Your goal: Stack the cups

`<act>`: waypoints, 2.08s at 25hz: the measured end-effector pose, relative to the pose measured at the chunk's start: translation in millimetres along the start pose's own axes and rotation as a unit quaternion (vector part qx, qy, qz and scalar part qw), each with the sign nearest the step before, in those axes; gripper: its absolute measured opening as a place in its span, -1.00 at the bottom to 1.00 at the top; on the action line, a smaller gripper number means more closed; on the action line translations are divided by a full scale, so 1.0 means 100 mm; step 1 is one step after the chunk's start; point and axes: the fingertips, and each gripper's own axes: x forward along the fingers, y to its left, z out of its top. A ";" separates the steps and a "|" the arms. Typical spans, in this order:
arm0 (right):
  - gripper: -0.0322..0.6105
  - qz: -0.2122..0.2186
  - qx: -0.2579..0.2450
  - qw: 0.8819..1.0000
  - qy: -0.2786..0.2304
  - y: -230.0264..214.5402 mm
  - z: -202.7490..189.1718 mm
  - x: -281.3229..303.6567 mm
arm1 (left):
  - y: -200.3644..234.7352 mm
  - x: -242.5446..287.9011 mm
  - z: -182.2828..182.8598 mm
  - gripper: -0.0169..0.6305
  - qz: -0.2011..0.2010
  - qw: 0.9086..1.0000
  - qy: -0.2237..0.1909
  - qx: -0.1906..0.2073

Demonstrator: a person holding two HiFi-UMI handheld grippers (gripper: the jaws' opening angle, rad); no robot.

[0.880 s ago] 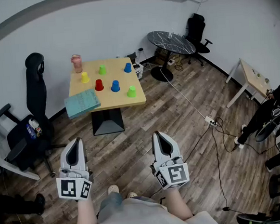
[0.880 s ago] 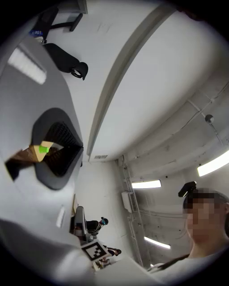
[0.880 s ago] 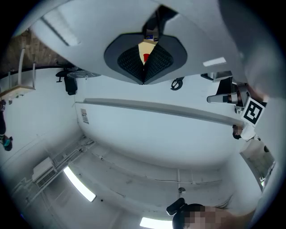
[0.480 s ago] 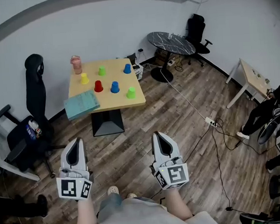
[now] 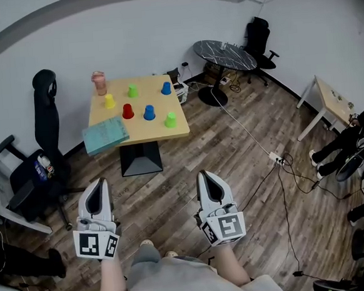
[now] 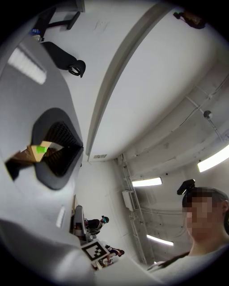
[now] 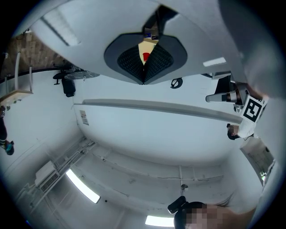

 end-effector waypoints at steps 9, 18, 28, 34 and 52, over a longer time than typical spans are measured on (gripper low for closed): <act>-0.89 -0.003 -0.020 1.000 0.007 -0.24 -0.11 0.40 | 0.08 0.59 -0.22 -0.77 -0.016 1.000 0.000 0.012; -0.89 0.045 -0.071 0.996 -0.014 -0.24 -0.18 1.53 | 0.57 1.72 -0.52 -0.77 -0.051 0.999 0.005 0.006; -0.89 0.013 -0.031 0.999 0.009 -0.42 -0.48 2.69 | 1.25 2.66 -0.78 -0.77 -0.069 0.998 0.012 0.001; -0.89 0.009 -0.023 0.999 0.029 -0.43 -0.70 3.03 | 1.48 2.99 -1.04 -0.77 -0.077 0.997 0.030 -0.012; -0.89 0.031 -0.011 0.998 0.045 -1.08 -1.02 4.44 | 1.86 4.30 -1.49 -0.77 -0.054 0.997 0.043 -0.018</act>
